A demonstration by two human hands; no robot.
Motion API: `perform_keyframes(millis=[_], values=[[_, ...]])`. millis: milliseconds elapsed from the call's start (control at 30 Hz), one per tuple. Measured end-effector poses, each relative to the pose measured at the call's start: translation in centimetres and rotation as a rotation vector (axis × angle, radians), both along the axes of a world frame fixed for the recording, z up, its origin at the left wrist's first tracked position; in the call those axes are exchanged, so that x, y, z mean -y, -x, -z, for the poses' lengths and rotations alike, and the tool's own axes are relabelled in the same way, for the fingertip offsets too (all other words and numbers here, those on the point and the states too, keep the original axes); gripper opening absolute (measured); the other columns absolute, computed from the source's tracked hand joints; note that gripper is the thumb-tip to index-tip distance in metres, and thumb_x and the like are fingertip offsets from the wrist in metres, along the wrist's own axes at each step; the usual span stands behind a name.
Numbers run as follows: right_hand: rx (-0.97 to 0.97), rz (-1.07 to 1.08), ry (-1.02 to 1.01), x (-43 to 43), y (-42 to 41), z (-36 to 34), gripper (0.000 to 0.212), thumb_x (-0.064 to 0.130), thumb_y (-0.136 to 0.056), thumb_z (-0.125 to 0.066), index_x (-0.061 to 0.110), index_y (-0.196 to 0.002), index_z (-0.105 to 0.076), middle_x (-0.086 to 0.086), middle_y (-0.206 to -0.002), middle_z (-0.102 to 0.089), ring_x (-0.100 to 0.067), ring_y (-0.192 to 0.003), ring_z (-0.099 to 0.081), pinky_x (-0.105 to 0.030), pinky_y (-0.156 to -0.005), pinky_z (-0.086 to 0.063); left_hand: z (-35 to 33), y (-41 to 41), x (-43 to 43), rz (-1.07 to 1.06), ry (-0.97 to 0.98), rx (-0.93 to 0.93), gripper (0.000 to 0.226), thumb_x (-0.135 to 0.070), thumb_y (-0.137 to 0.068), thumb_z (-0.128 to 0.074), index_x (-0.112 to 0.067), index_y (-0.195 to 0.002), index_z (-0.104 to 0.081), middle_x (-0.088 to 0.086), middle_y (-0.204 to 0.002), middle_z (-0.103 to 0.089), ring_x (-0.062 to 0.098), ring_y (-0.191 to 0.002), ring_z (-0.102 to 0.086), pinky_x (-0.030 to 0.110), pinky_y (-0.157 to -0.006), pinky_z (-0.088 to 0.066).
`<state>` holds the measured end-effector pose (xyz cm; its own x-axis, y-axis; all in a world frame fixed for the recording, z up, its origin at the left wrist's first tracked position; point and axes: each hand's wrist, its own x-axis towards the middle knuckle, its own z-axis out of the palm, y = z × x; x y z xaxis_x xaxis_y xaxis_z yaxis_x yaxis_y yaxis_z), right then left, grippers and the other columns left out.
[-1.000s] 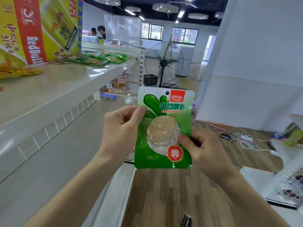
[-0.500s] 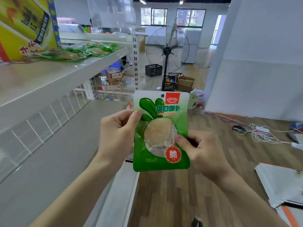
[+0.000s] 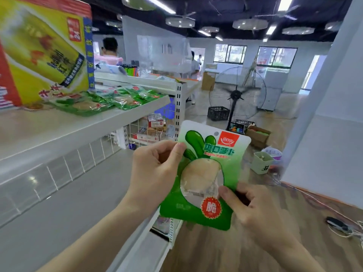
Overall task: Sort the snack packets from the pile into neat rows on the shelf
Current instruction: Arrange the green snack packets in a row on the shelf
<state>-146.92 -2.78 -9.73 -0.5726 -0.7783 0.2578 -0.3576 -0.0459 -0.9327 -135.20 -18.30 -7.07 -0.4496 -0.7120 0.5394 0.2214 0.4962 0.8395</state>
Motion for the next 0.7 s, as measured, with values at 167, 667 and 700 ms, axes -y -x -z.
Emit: perform_keyframes(millis=[167, 667, 700], values=[[-0.070, -0.028, 0.042, 4.0, 3.8, 0.0, 0.025, 0.033, -0.077, -0.064, 0.012, -0.065, -0.071, -0.008, -0.065, -0.070, -0.024, -0.062, -0.065, -0.026, -0.054, -0.047, 0.0, 1.7, 2.5, -0.098, -0.003, -0.025, 0.017, -0.016, -0.091, -0.065, -0.025, -0.081, -0.076, -0.013, -0.071, -0.073, 0.001, -0.063, -0.064, 0.013, -0.058, -0.047], [-0.201, -0.106, 0.147, 20.5, 9.5, -1.3, 0.026, 0.043, -0.086, -0.067, 0.019, -0.077, -0.073, -0.014, -0.059, -0.062, -0.028, -0.053, -0.058, -0.025, -0.046, -0.038, -1.4, 5.0, 15.6, -0.362, 0.036, -0.082, 0.022, -0.016, -0.093, -0.066, -0.026, -0.077, -0.077, -0.011, -0.069, -0.073, 0.006, -0.062, -0.066, 0.028, -0.055, -0.053], [-0.211, -0.115, 0.169, 21.4, 9.7, -1.8, 0.031, 0.050, -0.083, -0.067, 0.020, -0.078, -0.072, -0.016, -0.060, -0.061, -0.032, -0.054, -0.056, -0.027, -0.046, -0.036, -1.7, 4.9, 16.2, -0.379, 0.046, -0.093, 0.024, -0.015, -0.094, -0.065, -0.023, -0.074, -0.077, -0.008, -0.068, -0.072, 0.010, -0.060, -0.065, 0.033, -0.055, -0.052]])
